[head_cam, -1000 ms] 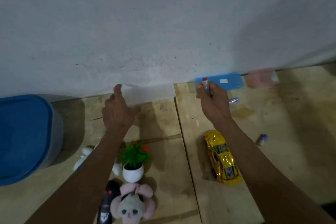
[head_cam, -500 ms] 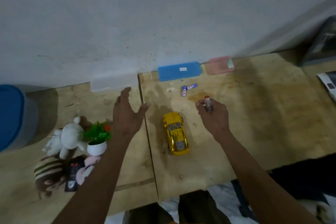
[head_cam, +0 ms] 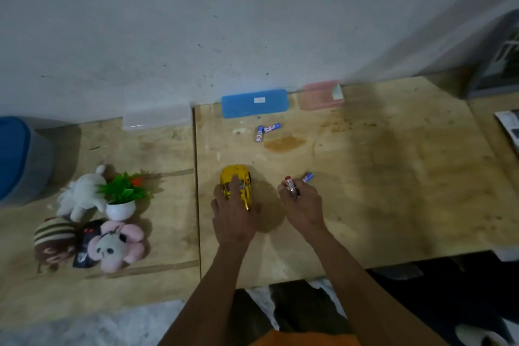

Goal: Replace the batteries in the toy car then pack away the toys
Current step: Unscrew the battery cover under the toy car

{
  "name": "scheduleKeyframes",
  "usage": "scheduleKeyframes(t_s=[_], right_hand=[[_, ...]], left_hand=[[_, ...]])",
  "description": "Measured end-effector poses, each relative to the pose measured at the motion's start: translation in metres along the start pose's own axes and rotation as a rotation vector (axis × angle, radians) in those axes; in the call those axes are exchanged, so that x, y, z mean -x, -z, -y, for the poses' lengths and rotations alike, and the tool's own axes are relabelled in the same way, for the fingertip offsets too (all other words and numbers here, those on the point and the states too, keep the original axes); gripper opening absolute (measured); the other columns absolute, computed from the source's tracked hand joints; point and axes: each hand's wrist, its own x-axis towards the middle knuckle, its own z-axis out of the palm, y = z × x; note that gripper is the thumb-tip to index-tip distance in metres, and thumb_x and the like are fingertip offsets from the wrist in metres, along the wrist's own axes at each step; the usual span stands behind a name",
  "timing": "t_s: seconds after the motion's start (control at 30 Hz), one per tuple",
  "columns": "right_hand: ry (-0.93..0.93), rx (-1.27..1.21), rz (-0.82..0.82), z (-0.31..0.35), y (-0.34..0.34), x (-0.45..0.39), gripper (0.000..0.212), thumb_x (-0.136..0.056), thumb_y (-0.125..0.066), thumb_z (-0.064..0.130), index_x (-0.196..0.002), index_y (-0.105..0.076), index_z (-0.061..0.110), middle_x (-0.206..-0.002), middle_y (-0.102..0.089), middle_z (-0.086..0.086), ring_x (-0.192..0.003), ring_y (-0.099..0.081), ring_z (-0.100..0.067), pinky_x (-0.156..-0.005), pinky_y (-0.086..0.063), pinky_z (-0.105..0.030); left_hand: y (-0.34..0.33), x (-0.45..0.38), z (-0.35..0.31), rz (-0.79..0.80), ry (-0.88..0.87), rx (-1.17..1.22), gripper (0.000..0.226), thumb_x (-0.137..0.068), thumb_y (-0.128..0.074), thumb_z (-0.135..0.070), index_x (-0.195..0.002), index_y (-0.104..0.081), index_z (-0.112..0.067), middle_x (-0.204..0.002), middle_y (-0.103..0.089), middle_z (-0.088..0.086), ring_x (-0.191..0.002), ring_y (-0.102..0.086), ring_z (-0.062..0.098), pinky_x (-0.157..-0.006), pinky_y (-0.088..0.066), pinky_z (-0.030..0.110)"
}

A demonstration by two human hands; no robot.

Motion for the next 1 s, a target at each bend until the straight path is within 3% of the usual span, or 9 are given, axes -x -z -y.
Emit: scheduleKeyframes(t_s=[0.13,0.27,0.37,0.47,0.57,0.7,0.8,0.87,1.0], right_hand=[[-0.037,-0.033,0.018,0.003,0.010,-0.001,0.027,-0.092,-0.066,0.023,-0.067,-0.053,0.022,-0.068,-0.057,0.001,-0.070,-0.054,-0.020,-0.074,-0.044,-0.032],[-0.058,-0.063,0.048,0.006,0.019,-0.002,0.020,-0.091,-0.066,0.027,-0.076,-0.064,0.014,-0.075,-0.064,-0.007,-0.077,-0.061,-0.026,-0.075,-0.045,-0.032],[-0.057,-0.074,0.077,0.016,0.028,-0.001,0.021,-0.092,-0.064,0.029,-0.081,-0.067,0.012,-0.078,-0.065,-0.006,-0.081,-0.061,-0.024,-0.073,-0.043,-0.030],[-0.045,-0.145,0.088,0.037,0.039,0.005,0.025,-0.092,-0.063,0.032,-0.079,-0.066,0.011,-0.080,-0.067,-0.012,-0.075,-0.060,-0.018,-0.069,-0.044,-0.028],[0.005,-0.209,0.087,0.065,0.049,0.014,0.023,-0.093,-0.064,0.032,-0.084,-0.068,0.011,-0.082,-0.069,-0.014,-0.069,-0.057,-0.014,-0.066,-0.044,-0.028],[0.087,-0.268,0.103,0.096,0.059,0.032,0.015,-0.093,-0.065,0.032,-0.088,-0.070,0.019,-0.078,-0.069,-0.008,-0.067,-0.059,-0.012,-0.065,-0.048,-0.031],[0.122,-0.290,0.102,0.109,0.066,0.050,0.009,-0.093,-0.066,0.028,-0.086,-0.071,0.024,-0.068,-0.066,0.004,-0.065,-0.058,-0.009,-0.065,-0.048,-0.031],[0.140,-0.309,0.097,0.117,0.070,0.063,0.009,-0.093,-0.066,0.026,-0.086,-0.071,0.024,-0.064,-0.065,0.009,-0.061,-0.057,-0.003,-0.064,-0.047,-0.026],[0.155,-0.314,0.103,0.128,0.071,0.090,0.008,-0.094,-0.066,0.026,-0.088,-0.072,0.024,-0.067,-0.065,0.009,-0.062,-0.058,0.001,-0.066,-0.049,-0.025]], left_hand=[[-0.004,-0.006,-0.002,0.027,0.040,0.004,0.090,-0.086,-0.073,-0.037,-0.157,-0.018,-0.033,-0.147,-0.031,0.019,-0.129,-0.038,0.045,-0.095,-0.046,0.055],[0.000,-0.010,0.004,-0.009,0.026,0.257,0.094,-0.079,-0.077,-0.025,-0.157,-0.025,-0.029,-0.134,-0.051,0.019,-0.121,-0.051,0.042,-0.097,-0.046,0.046],[0.016,0.000,0.007,-0.003,0.111,0.645,0.096,-0.075,-0.084,-0.021,-0.153,-0.031,-0.036,-0.127,-0.061,-0.001,-0.116,-0.059,0.022,-0.100,-0.050,0.043],[0.038,0.015,0.009,0.103,0.267,1.203,0.084,-0.082,-0.076,-0.003,-0.146,-0.040,-0.044,-0.131,-0.063,0.007,-0.108,-0.067,0.031,-0.081,-0.059,0.048],[0.057,0.027,0.010,0.193,0.201,1.541,0.068,-0.084,-0.066,0.003,-0.137,-0.053,-0.038,-0.129,-0.063,0.015,-0.098,-0.065,0.037,-0.077,-0.058,0.049],[0.078,0.040,0.007,0.232,-0.018,1.520,0.087,-0.065,-0.088,-0.011,-0.139,-0.051,-0.036,-0.136,-0.058,0.018,-0.112,-0.060,0.044,-0.095,-0.048,0.068],[0.090,0.046,0.007,0.221,-0.126,1.461,0.109,-0.055,-0.088,-0.007,-0.145,-0.041,-0.048,-0.139,-0.057,0.009,-0.114,-0.062,0.040,-0.089,-0.056,0.056],[0.098,0.052,0.008,0.199,-0.179,1.475,0.108,-0.060,-0.081,-0.007,-0.147,-0.035,-0.053,-0.145,-0.054,0.002,-0.119,-0.061,0.040,-0.092,-0.056,0.055],[0.110,0.062,0.019,0.221,-0.272,1.450,0.094,-0.068,-0.067,-0.009,-0.146,-0.038,-0.052,-0.152,-0.045,0.015,-0.121,-0.050,0.059,-0.092,-0.040,0.081]])
